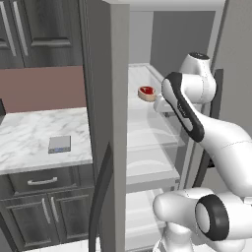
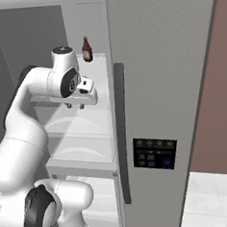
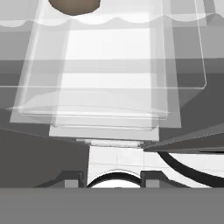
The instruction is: Take the steak from the fridge and place it on the digital scale on the counter by the fridge. Wait a few seconds for a reading, then move it to the plate on the dining counter.
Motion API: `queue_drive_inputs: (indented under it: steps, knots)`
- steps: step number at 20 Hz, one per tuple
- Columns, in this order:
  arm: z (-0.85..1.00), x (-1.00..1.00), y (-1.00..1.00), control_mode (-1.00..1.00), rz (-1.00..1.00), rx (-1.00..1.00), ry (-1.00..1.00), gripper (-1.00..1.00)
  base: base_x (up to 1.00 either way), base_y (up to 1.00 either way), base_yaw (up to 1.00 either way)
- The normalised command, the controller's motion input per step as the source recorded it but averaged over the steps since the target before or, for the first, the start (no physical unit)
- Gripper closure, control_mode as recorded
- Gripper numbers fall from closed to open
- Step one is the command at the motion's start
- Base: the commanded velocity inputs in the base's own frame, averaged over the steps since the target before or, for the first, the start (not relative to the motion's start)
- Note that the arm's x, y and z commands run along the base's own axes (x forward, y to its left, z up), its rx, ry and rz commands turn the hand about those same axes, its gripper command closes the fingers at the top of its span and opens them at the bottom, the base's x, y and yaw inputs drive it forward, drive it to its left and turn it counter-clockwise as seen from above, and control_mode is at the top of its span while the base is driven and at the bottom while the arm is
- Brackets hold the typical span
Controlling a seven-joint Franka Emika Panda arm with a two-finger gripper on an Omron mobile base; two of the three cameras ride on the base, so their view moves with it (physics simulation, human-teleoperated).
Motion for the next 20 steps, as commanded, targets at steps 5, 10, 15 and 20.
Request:
queue_drive_inputs:
  steps: [5, 10, 15, 20]
  knots:
    - [0.00, -0.11, 0.04, -1.00, 0.00, 0.00, -0.08, -1.00, 0.00, 0.00, 0.00]
    - [0.06, -0.27, 0.19, -1.00, 0.02, 0.00, -0.27, -1.00, 0.00, 0.00, 0.00]
    - [0.30, -0.09, 0.20, -1.00, 0.04, 0.00, -0.30, -1.00, 0.00, 0.00, 0.00]
    - [0.37, 0.01, 0.02, -1.00, 0.01, 0.00, -0.27, -1.00, 0.00, 0.00, 0.00]
